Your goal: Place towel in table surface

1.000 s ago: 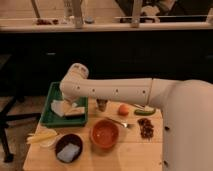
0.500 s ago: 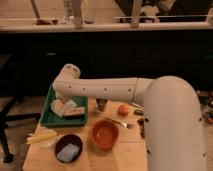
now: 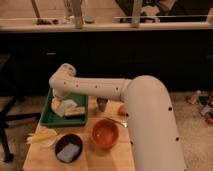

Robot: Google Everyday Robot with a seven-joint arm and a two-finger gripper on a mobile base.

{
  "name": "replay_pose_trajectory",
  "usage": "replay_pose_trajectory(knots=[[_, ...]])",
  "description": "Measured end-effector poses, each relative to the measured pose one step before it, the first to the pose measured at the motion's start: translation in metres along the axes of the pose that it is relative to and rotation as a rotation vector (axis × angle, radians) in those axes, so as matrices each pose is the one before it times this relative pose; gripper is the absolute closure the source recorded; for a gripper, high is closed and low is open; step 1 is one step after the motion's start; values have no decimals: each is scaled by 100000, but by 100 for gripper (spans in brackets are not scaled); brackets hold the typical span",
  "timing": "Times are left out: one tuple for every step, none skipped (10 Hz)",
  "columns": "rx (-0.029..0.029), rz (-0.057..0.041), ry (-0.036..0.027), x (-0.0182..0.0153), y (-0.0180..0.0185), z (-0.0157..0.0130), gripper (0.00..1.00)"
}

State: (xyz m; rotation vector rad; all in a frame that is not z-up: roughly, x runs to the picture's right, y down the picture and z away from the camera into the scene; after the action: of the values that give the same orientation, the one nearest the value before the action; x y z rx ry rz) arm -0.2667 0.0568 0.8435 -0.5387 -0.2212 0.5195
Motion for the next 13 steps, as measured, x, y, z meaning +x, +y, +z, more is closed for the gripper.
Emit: replay_pose_trajectory(knots=[[-889, 319, 310, -169, -91, 628, 20], [-1218, -115, 1297, -120, -51, 1058, 20], [-947, -458, 1697, -165, -4, 789, 20], [-783, -519, 1602, -123, 28, 762, 20], [-364, -513, 1110, -134, 13, 613, 20], [-241, -741, 990, -200, 177, 800, 20], [1150, -1001, 336, -188, 148, 779, 20], [1107, 101, -92, 111, 83, 528, 20], [1455, 477, -11, 346, -94, 658, 20], [872, 403, -75, 243, -90, 592, 20], [-368, 394, 158, 307, 76, 872, 20], [-641, 556, 80, 224, -60, 662, 20], [-1198, 326, 116, 307, -161, 752, 20]])
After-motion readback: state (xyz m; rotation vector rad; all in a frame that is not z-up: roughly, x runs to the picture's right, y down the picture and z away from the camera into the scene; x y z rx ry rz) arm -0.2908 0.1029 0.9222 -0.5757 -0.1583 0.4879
